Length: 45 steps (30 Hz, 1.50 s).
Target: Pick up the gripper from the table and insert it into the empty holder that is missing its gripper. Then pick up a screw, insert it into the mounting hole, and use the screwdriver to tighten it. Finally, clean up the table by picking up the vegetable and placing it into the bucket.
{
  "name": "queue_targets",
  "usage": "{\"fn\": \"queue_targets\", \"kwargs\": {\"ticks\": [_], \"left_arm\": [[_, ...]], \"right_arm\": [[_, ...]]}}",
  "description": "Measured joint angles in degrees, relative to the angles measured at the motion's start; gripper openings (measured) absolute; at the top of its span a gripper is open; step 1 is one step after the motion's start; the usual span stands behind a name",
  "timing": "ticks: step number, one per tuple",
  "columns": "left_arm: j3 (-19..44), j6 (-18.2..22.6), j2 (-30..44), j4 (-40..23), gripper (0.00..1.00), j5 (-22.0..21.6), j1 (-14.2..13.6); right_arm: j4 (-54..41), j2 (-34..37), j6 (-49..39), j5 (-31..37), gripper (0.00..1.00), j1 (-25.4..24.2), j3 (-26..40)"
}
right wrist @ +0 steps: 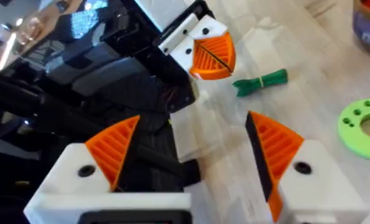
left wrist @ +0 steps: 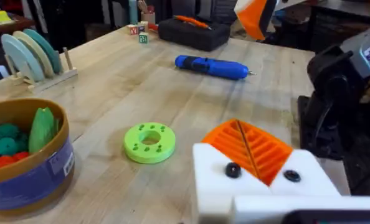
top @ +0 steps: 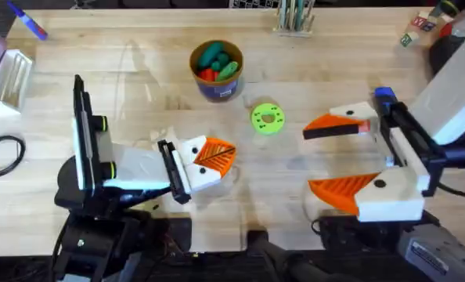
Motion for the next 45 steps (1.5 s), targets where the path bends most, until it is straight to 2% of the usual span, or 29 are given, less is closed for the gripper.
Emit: {"fn": "queue_targets", "kwargs": {"ticks": [4, 6, 7, 10, 15, 19, 22, 26, 33, 38, 42, 43, 45], "left_arm": [[0.00, 0.00, 0.00, 0.21, 0.009, -1.46, 0.00], [0.00, 0.00, 0.00, 0.29, 0.009, -2.15, 0.00], [0.00, 0.00, 0.00, 0.38, 0.009, -2.70, 0.00], [0.00, 0.00, 0.00, 0.38, 0.009, -2.74, 0.00], [0.00, 0.00, 0.00, 0.40, 0.009, -2.90, 0.00], [0.00, 0.00, 0.00, 0.40, 0.009, -2.93, 0.00], [0.00, 0.00, 0.00, 0.40, 0.009, -2.95, 0.00], [0.00, 0.00, -0.01, 0.40, 0.009, -3.08, 0.00], [0.00, 0.00, 0.00, 0.40, 0.009, -3.10, 0.00], [0.00, -0.50, 0.00, 0.40, 0.009, -3.10, 0.00], [0.00, -1.73, 0.00, 0.40, 0.009, -3.10, 0.00], [0.00, -2.39, 0.00, 0.40, 0.009, -3.10, 0.00], [0.00, -2.55, -0.02, 0.40, 0.009, -3.10, 0.00]], "right_arm": [[1.91, 0.00, -0.33, 4.15, 0.991, 0.00, 0.00], [4.51, 0.18, 1.21, 9.16, 0.990, 0.00, 0.00], [9.05, 1.39, 4.74, 16.28, 0.991, -0.21, 0.00], [14.65, 3.72, 9.40, 23.65, 0.991, -1.74, 0.00], [19.83, 5.90, 17.29, 39.10, 0.991, -7.26, 0.00], [22.16, 5.90, 20.33, 51.11, 0.991, -12.86, 0.00], [24.74, 6.35, 21.07, 57.24, 0.991, -17.33, 0.00], [27.97, 9.77, 20.30, 61.16, 0.991, -23.55, 0.00], [33.94, 18.84, 19.71, 63.42, 0.991, -32.90, 0.00], [36.10, 25.46, 19.51, 63.81, 0.991, -35.90, 0.00], [38.30, 30.52, 19.27, 63.81, 0.991, -36.20, 0.00], [39.23, 34.06, 17.88, 63.06, 0.991, -36.20, 0.00], [39.23, 36.14, 15.95, 61.88, 0.991, -36.20, 0.00]]}}
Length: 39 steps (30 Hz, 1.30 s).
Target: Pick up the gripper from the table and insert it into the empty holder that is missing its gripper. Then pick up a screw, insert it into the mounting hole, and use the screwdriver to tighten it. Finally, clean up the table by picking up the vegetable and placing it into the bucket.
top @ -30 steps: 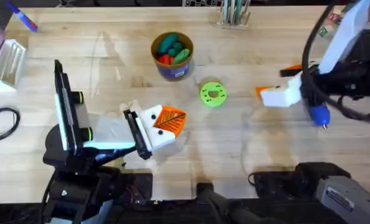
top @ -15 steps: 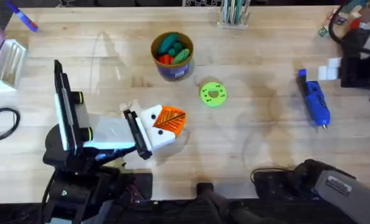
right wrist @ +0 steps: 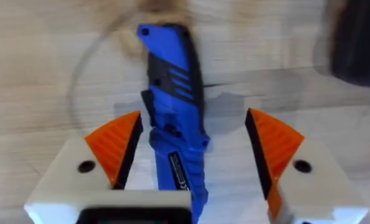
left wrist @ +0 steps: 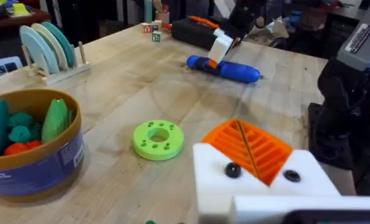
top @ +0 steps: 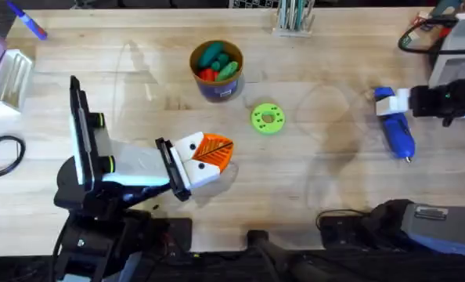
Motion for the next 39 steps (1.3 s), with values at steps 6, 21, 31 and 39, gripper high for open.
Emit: {"fn": "queue_targets", "kwargs": {"ticks": [6, 21, 31, 39], "left_arm": [[0.00, -0.31, 0.02, 0.00, 0.009, 0.00, 0.00], [0.00, -0.31, 0.02, 0.02, 0.009, -0.02, 0.00], [0.00, -0.31, 0.02, 0.01, 0.009, -0.02, 0.00], [0.00, -0.31, 0.02, 0.02, 0.009, -0.02, 0.00]], "right_arm": [[2.94, 4.42, -3.72, -2.20, 0.988, 0.00, 0.00], [7.64, 8.33, -5.24, -8.08, 0.451, 0.54, 0.02], [7.76, 8.21, -6.04, -8.35, 0.024, 0.55, 0.11], [3.58, 0.81, -5.15, -8.45, 0.024, 0.83, -0.74]]}}
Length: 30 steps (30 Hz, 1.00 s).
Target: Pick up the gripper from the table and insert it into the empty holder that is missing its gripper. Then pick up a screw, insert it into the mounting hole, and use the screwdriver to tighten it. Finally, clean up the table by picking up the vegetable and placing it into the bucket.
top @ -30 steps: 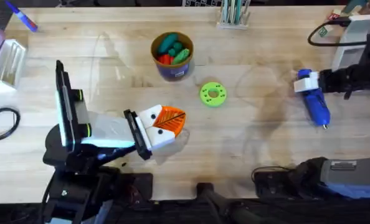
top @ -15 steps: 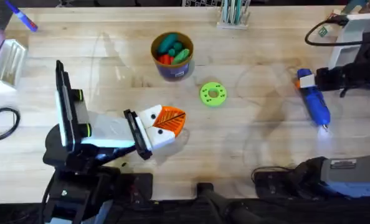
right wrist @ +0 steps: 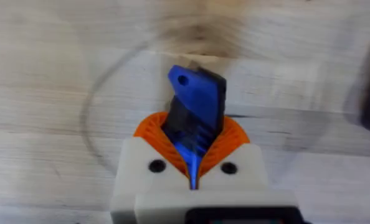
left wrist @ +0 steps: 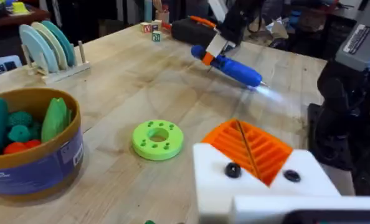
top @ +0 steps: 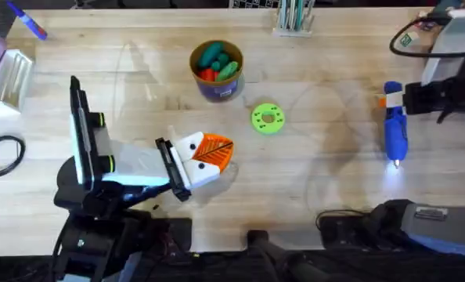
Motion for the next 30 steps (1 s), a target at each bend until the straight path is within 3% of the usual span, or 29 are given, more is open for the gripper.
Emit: {"fn": "queue_targets", "kwargs": {"ticks": [8, 19, 25, 30], "left_arm": [[0.00, -0.01, 0.00, -0.02, 0.009, 0.01, 0.00], [0.00, -0.01, 0.00, -0.02, 0.009, 0.01, 0.00], [0.00, 0.00, 0.00, -0.02, 0.009, 0.00, 0.00], [0.00, 0.00, 0.00, -0.02, 0.009, 0.02, 0.00]], "right_arm": [[-0.52, -16.54, 2.01, -0.02, 0.023, 4.99, 0.00], [1.16, -37.88, 17.25, -1.92, 0.023, 19.98, -1.49], [19.46, -49.57, 28.93, -6.40, 0.023, 32.14, -9.32], [38.26, -53.14, 38.04, -7.91, 0.023, 44.13, -14.21]]}}
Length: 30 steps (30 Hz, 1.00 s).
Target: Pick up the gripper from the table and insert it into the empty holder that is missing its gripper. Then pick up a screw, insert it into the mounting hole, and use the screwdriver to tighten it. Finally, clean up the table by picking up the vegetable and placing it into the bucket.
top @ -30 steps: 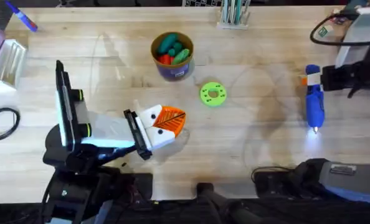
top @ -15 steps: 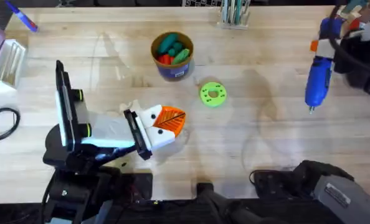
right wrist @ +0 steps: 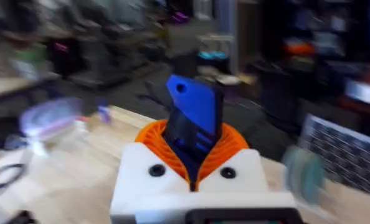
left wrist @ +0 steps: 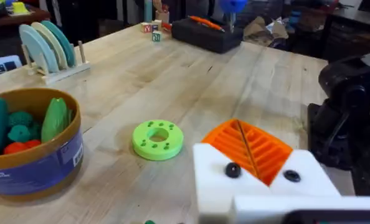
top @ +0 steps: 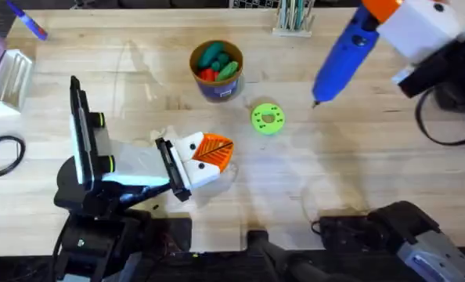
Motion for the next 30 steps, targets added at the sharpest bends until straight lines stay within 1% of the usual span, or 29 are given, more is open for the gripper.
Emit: {"fn": "queue_targets", "kwargs": {"ticks": [3, 6, 9, 11, 15, 22, 25, 30], "left_arm": [[0.00, -0.02, -0.02, 0.02, 0.009, -0.02, 0.00], [0.00, 0.00, 0.00, 0.01, 0.009, -0.02, 0.00], [0.00, -0.02, 0.00, 0.00, 0.009, -0.02, 0.00], [0.00, -0.02, 0.00, 0.01, 0.009, -0.02, 0.00], [0.00, -0.02, 0.00, 0.01, 0.009, -0.02, 0.00], [0.00, -0.02, -0.01, 0.02, 0.009, 0.00, 0.00], [0.00, -0.02, 0.00, 0.02, 0.009, -0.02, 0.00], [0.00, -0.02, 0.00, 0.00, 0.009, 0.00, 0.00]], "right_arm": [[7.17, 1.11, 2.71, -0.45, 0.023, 7.81, -1.24], [13.43, 4.12, 4.21, -0.88, 0.023, 15.24, -1.75], [19.63, 8.04, 4.87, -1.07, 0.023, 20.91, -1.86], [23.94, 10.75, 5.12, -1.24, 0.023, 23.70, -1.88], [32.71, 17.06, 5.48, -1.30, 0.023, 27.86, -1.88], [45.40, 27.99, 5.66, -1.98, 0.023, 31.93, -1.90], [47.40, 30.44, 5.65, -2.23, 0.023, 33.17, -1.90], [47.87, 32.76, 5.65, -2.36, 0.023, 34.44, -1.90]]}}
